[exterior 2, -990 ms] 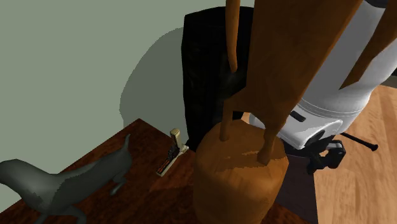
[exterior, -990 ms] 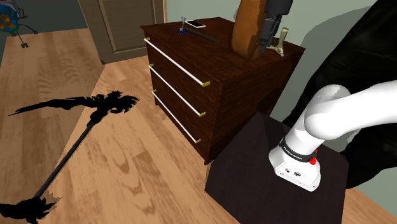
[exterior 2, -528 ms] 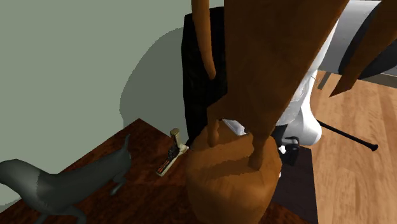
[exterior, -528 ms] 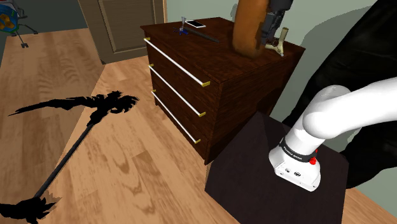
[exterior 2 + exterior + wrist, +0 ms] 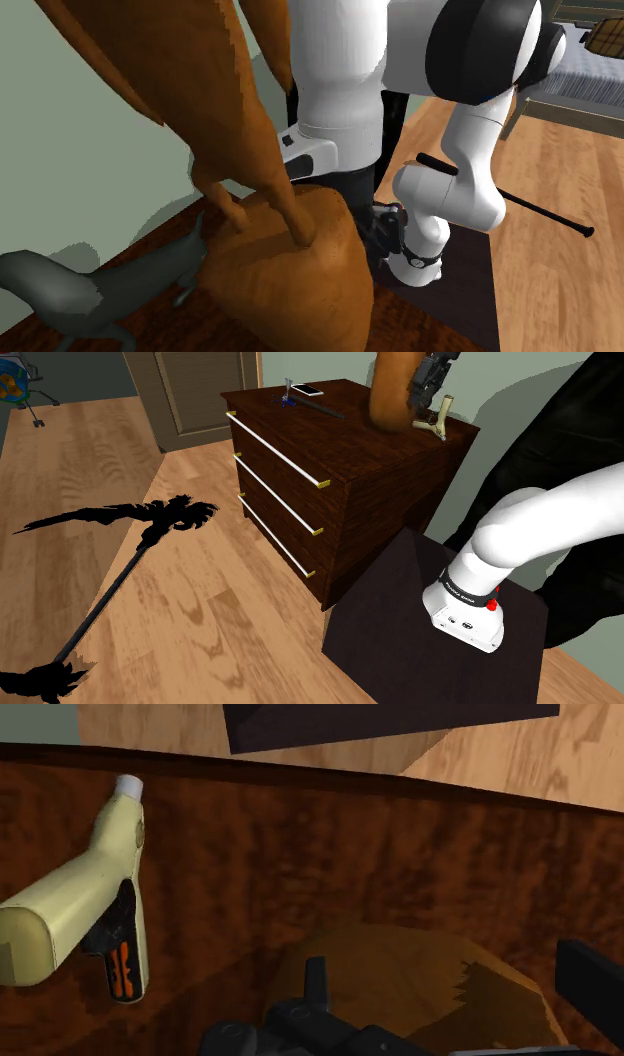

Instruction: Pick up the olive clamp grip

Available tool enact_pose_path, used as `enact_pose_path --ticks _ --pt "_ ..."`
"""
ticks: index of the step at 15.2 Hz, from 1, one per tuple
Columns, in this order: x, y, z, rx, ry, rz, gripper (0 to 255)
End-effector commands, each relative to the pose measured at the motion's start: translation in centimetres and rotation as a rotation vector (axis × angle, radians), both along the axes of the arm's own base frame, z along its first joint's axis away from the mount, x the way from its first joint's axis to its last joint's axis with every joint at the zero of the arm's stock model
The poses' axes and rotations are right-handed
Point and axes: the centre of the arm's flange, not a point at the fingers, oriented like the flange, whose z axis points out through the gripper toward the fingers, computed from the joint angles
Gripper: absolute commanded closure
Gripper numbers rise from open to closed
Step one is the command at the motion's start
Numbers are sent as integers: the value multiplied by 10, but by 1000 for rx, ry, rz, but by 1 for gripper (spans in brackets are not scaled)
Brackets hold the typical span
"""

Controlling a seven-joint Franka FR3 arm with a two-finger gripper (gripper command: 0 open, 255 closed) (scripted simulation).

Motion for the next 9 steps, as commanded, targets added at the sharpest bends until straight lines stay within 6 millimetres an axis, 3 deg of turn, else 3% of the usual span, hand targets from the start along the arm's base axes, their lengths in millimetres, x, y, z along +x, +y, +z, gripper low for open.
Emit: enact_pose_path --ticks 1,7,9 --pt "0 -44 -16 -138 69 -31 0" --pt "3 -120 -15 -150 41 -107 0" --pt "3 -122 -20 -151 41 -109 0"
